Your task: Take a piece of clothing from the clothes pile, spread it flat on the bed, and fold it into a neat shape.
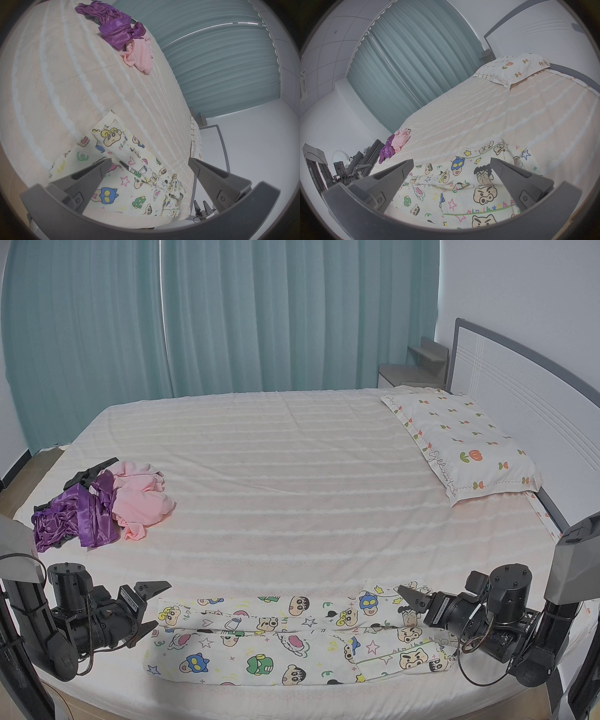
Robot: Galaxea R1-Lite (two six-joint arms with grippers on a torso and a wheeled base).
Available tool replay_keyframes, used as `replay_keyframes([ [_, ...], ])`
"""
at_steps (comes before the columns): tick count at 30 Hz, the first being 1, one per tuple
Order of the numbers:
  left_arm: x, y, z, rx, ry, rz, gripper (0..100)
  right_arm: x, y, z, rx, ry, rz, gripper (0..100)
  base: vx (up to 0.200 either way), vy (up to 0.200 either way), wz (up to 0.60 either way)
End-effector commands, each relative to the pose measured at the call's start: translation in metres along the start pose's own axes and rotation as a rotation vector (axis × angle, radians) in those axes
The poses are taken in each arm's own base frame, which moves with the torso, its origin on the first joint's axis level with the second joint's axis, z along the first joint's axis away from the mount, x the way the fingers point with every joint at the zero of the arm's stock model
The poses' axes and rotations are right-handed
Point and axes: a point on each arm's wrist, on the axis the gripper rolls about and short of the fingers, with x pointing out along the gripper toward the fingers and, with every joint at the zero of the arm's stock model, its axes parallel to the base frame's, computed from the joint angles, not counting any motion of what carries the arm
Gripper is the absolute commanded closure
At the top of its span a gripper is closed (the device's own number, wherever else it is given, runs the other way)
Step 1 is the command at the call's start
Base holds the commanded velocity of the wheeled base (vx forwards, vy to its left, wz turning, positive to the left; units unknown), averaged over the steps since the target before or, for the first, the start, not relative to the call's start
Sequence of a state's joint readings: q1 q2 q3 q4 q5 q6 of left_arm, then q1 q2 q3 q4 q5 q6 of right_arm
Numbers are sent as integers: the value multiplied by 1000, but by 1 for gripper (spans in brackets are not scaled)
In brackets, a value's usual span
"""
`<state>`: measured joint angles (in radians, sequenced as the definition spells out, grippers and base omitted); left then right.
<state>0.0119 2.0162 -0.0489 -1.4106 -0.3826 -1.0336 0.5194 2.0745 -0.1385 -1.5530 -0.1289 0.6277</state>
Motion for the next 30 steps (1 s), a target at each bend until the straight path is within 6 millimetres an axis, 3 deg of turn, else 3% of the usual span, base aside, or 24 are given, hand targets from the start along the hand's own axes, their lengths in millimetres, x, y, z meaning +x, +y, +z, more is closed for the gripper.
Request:
replay_keyframes([
  [1, -2, 1, -3, 3, 12, 6, 0, 2, -2, -2, 0, 2, -4, 0, 0, 0, 0],
  [8, -1, 1, -4, 6, 19, 5, 0, 2, -1, -2, 1, 0, -1, 0, 0, 0, 0],
  [17, -1, 1, -5, 5, 22, 10, 0, 1, 0, -2, 28, 1, 4, 0, -200, 0, 0],
  [30, 2, -1, -3, 11, 13, -1, 0, 1, 0, -3, 27, 5, 4, 0, 0, 0, 0],
])
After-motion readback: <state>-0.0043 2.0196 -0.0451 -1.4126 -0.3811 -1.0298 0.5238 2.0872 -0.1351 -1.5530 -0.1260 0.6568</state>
